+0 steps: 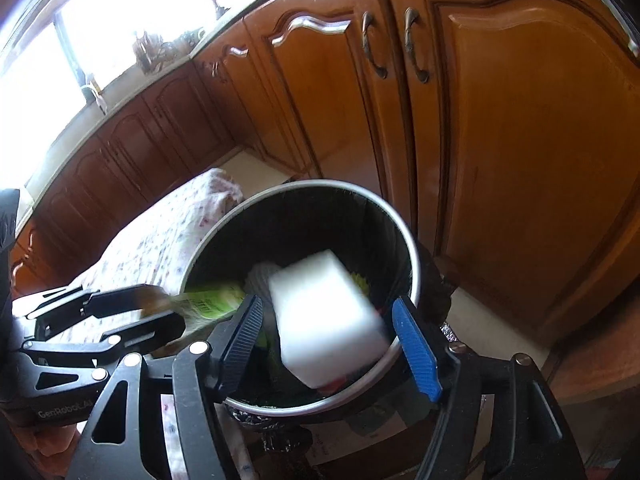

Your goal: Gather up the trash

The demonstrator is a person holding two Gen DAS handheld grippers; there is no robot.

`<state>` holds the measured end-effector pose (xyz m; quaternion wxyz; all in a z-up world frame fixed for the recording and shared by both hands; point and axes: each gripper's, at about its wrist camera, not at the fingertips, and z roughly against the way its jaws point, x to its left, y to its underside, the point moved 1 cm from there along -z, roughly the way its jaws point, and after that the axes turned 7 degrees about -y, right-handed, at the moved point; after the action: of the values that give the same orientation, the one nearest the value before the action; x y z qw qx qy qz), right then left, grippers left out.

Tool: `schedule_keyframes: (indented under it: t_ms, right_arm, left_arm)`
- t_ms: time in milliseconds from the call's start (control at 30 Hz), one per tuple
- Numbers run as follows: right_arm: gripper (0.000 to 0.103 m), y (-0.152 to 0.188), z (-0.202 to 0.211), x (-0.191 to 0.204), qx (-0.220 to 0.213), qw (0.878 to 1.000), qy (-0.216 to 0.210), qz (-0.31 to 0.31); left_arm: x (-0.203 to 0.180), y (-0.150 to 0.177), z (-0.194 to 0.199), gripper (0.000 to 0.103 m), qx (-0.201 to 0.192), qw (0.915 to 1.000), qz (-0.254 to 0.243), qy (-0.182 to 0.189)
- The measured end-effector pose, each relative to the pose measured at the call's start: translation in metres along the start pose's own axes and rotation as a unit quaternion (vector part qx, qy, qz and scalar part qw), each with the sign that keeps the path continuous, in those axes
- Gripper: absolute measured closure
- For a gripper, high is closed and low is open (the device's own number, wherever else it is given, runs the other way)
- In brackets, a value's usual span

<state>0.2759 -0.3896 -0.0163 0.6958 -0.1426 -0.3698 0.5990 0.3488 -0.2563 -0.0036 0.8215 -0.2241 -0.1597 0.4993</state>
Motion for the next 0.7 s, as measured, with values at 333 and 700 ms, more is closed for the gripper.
schedule_keyframes:
  t_ms: [333, 700]
  right_arm:
    - [0.032, 0.005, 0.031, 0.011, -0.033, 0.999, -0.016, -0.006]
    - [0.027, 0.05, 0.069, 0.038, -0.089, 0.993, -0.062, -0.04]
  left_arm:
    - [0.012, 0.008, 0.021, 0.049, -0.017, 0.9997, 0.018, 0.0]
    - [0.05, 0.059, 0.068, 0.04, -0.061, 0.9938, 0.091, 0.018]
